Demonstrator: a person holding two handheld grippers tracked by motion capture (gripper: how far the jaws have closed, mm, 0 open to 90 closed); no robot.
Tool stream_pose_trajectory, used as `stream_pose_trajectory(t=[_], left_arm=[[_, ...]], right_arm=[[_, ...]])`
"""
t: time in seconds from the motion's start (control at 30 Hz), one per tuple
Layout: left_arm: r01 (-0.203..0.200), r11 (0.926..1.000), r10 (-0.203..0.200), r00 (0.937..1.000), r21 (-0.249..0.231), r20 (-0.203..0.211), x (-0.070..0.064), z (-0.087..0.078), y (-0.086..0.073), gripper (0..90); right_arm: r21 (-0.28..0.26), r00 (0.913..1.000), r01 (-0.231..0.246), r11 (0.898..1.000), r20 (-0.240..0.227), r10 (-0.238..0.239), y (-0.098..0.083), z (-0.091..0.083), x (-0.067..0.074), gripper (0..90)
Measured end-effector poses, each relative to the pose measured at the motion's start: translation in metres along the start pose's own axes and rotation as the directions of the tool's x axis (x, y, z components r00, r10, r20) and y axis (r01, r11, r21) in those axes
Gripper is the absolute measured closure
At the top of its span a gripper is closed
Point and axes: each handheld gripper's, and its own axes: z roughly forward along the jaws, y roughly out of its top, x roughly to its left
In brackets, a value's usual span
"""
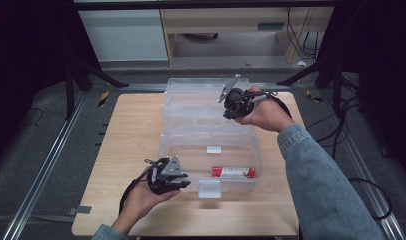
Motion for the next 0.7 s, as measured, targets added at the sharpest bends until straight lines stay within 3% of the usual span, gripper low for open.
stream_pose_trajectory(t=[0.27,0.37,0.7], left_arm=[[0.000,1.0000,0.000,1.0000,0.000,0.001,0.006,0.003,0.004,72.4],[0.000,1.0000,-0.001,1.0000,-0.003,-0.001,0.005,0.003,0.004,72.3],[-0.002,1.0000,0.002,1.0000,0.000,-0.004,0.005,0.003,0.003,72.0]], right_arm=[[-0.016,0.9995,-0.029,0.999,-0.014,0.028,0.002,0.005,-0.009,84.5],[-0.015,0.9996,-0.018,1.000,-0.021,0.017,0.002,0.005,-0.010,84.8],[-0.014,0.9999,0.010,1.000,-0.004,-0.010,0.002,-0.004,0.001,85.4]])
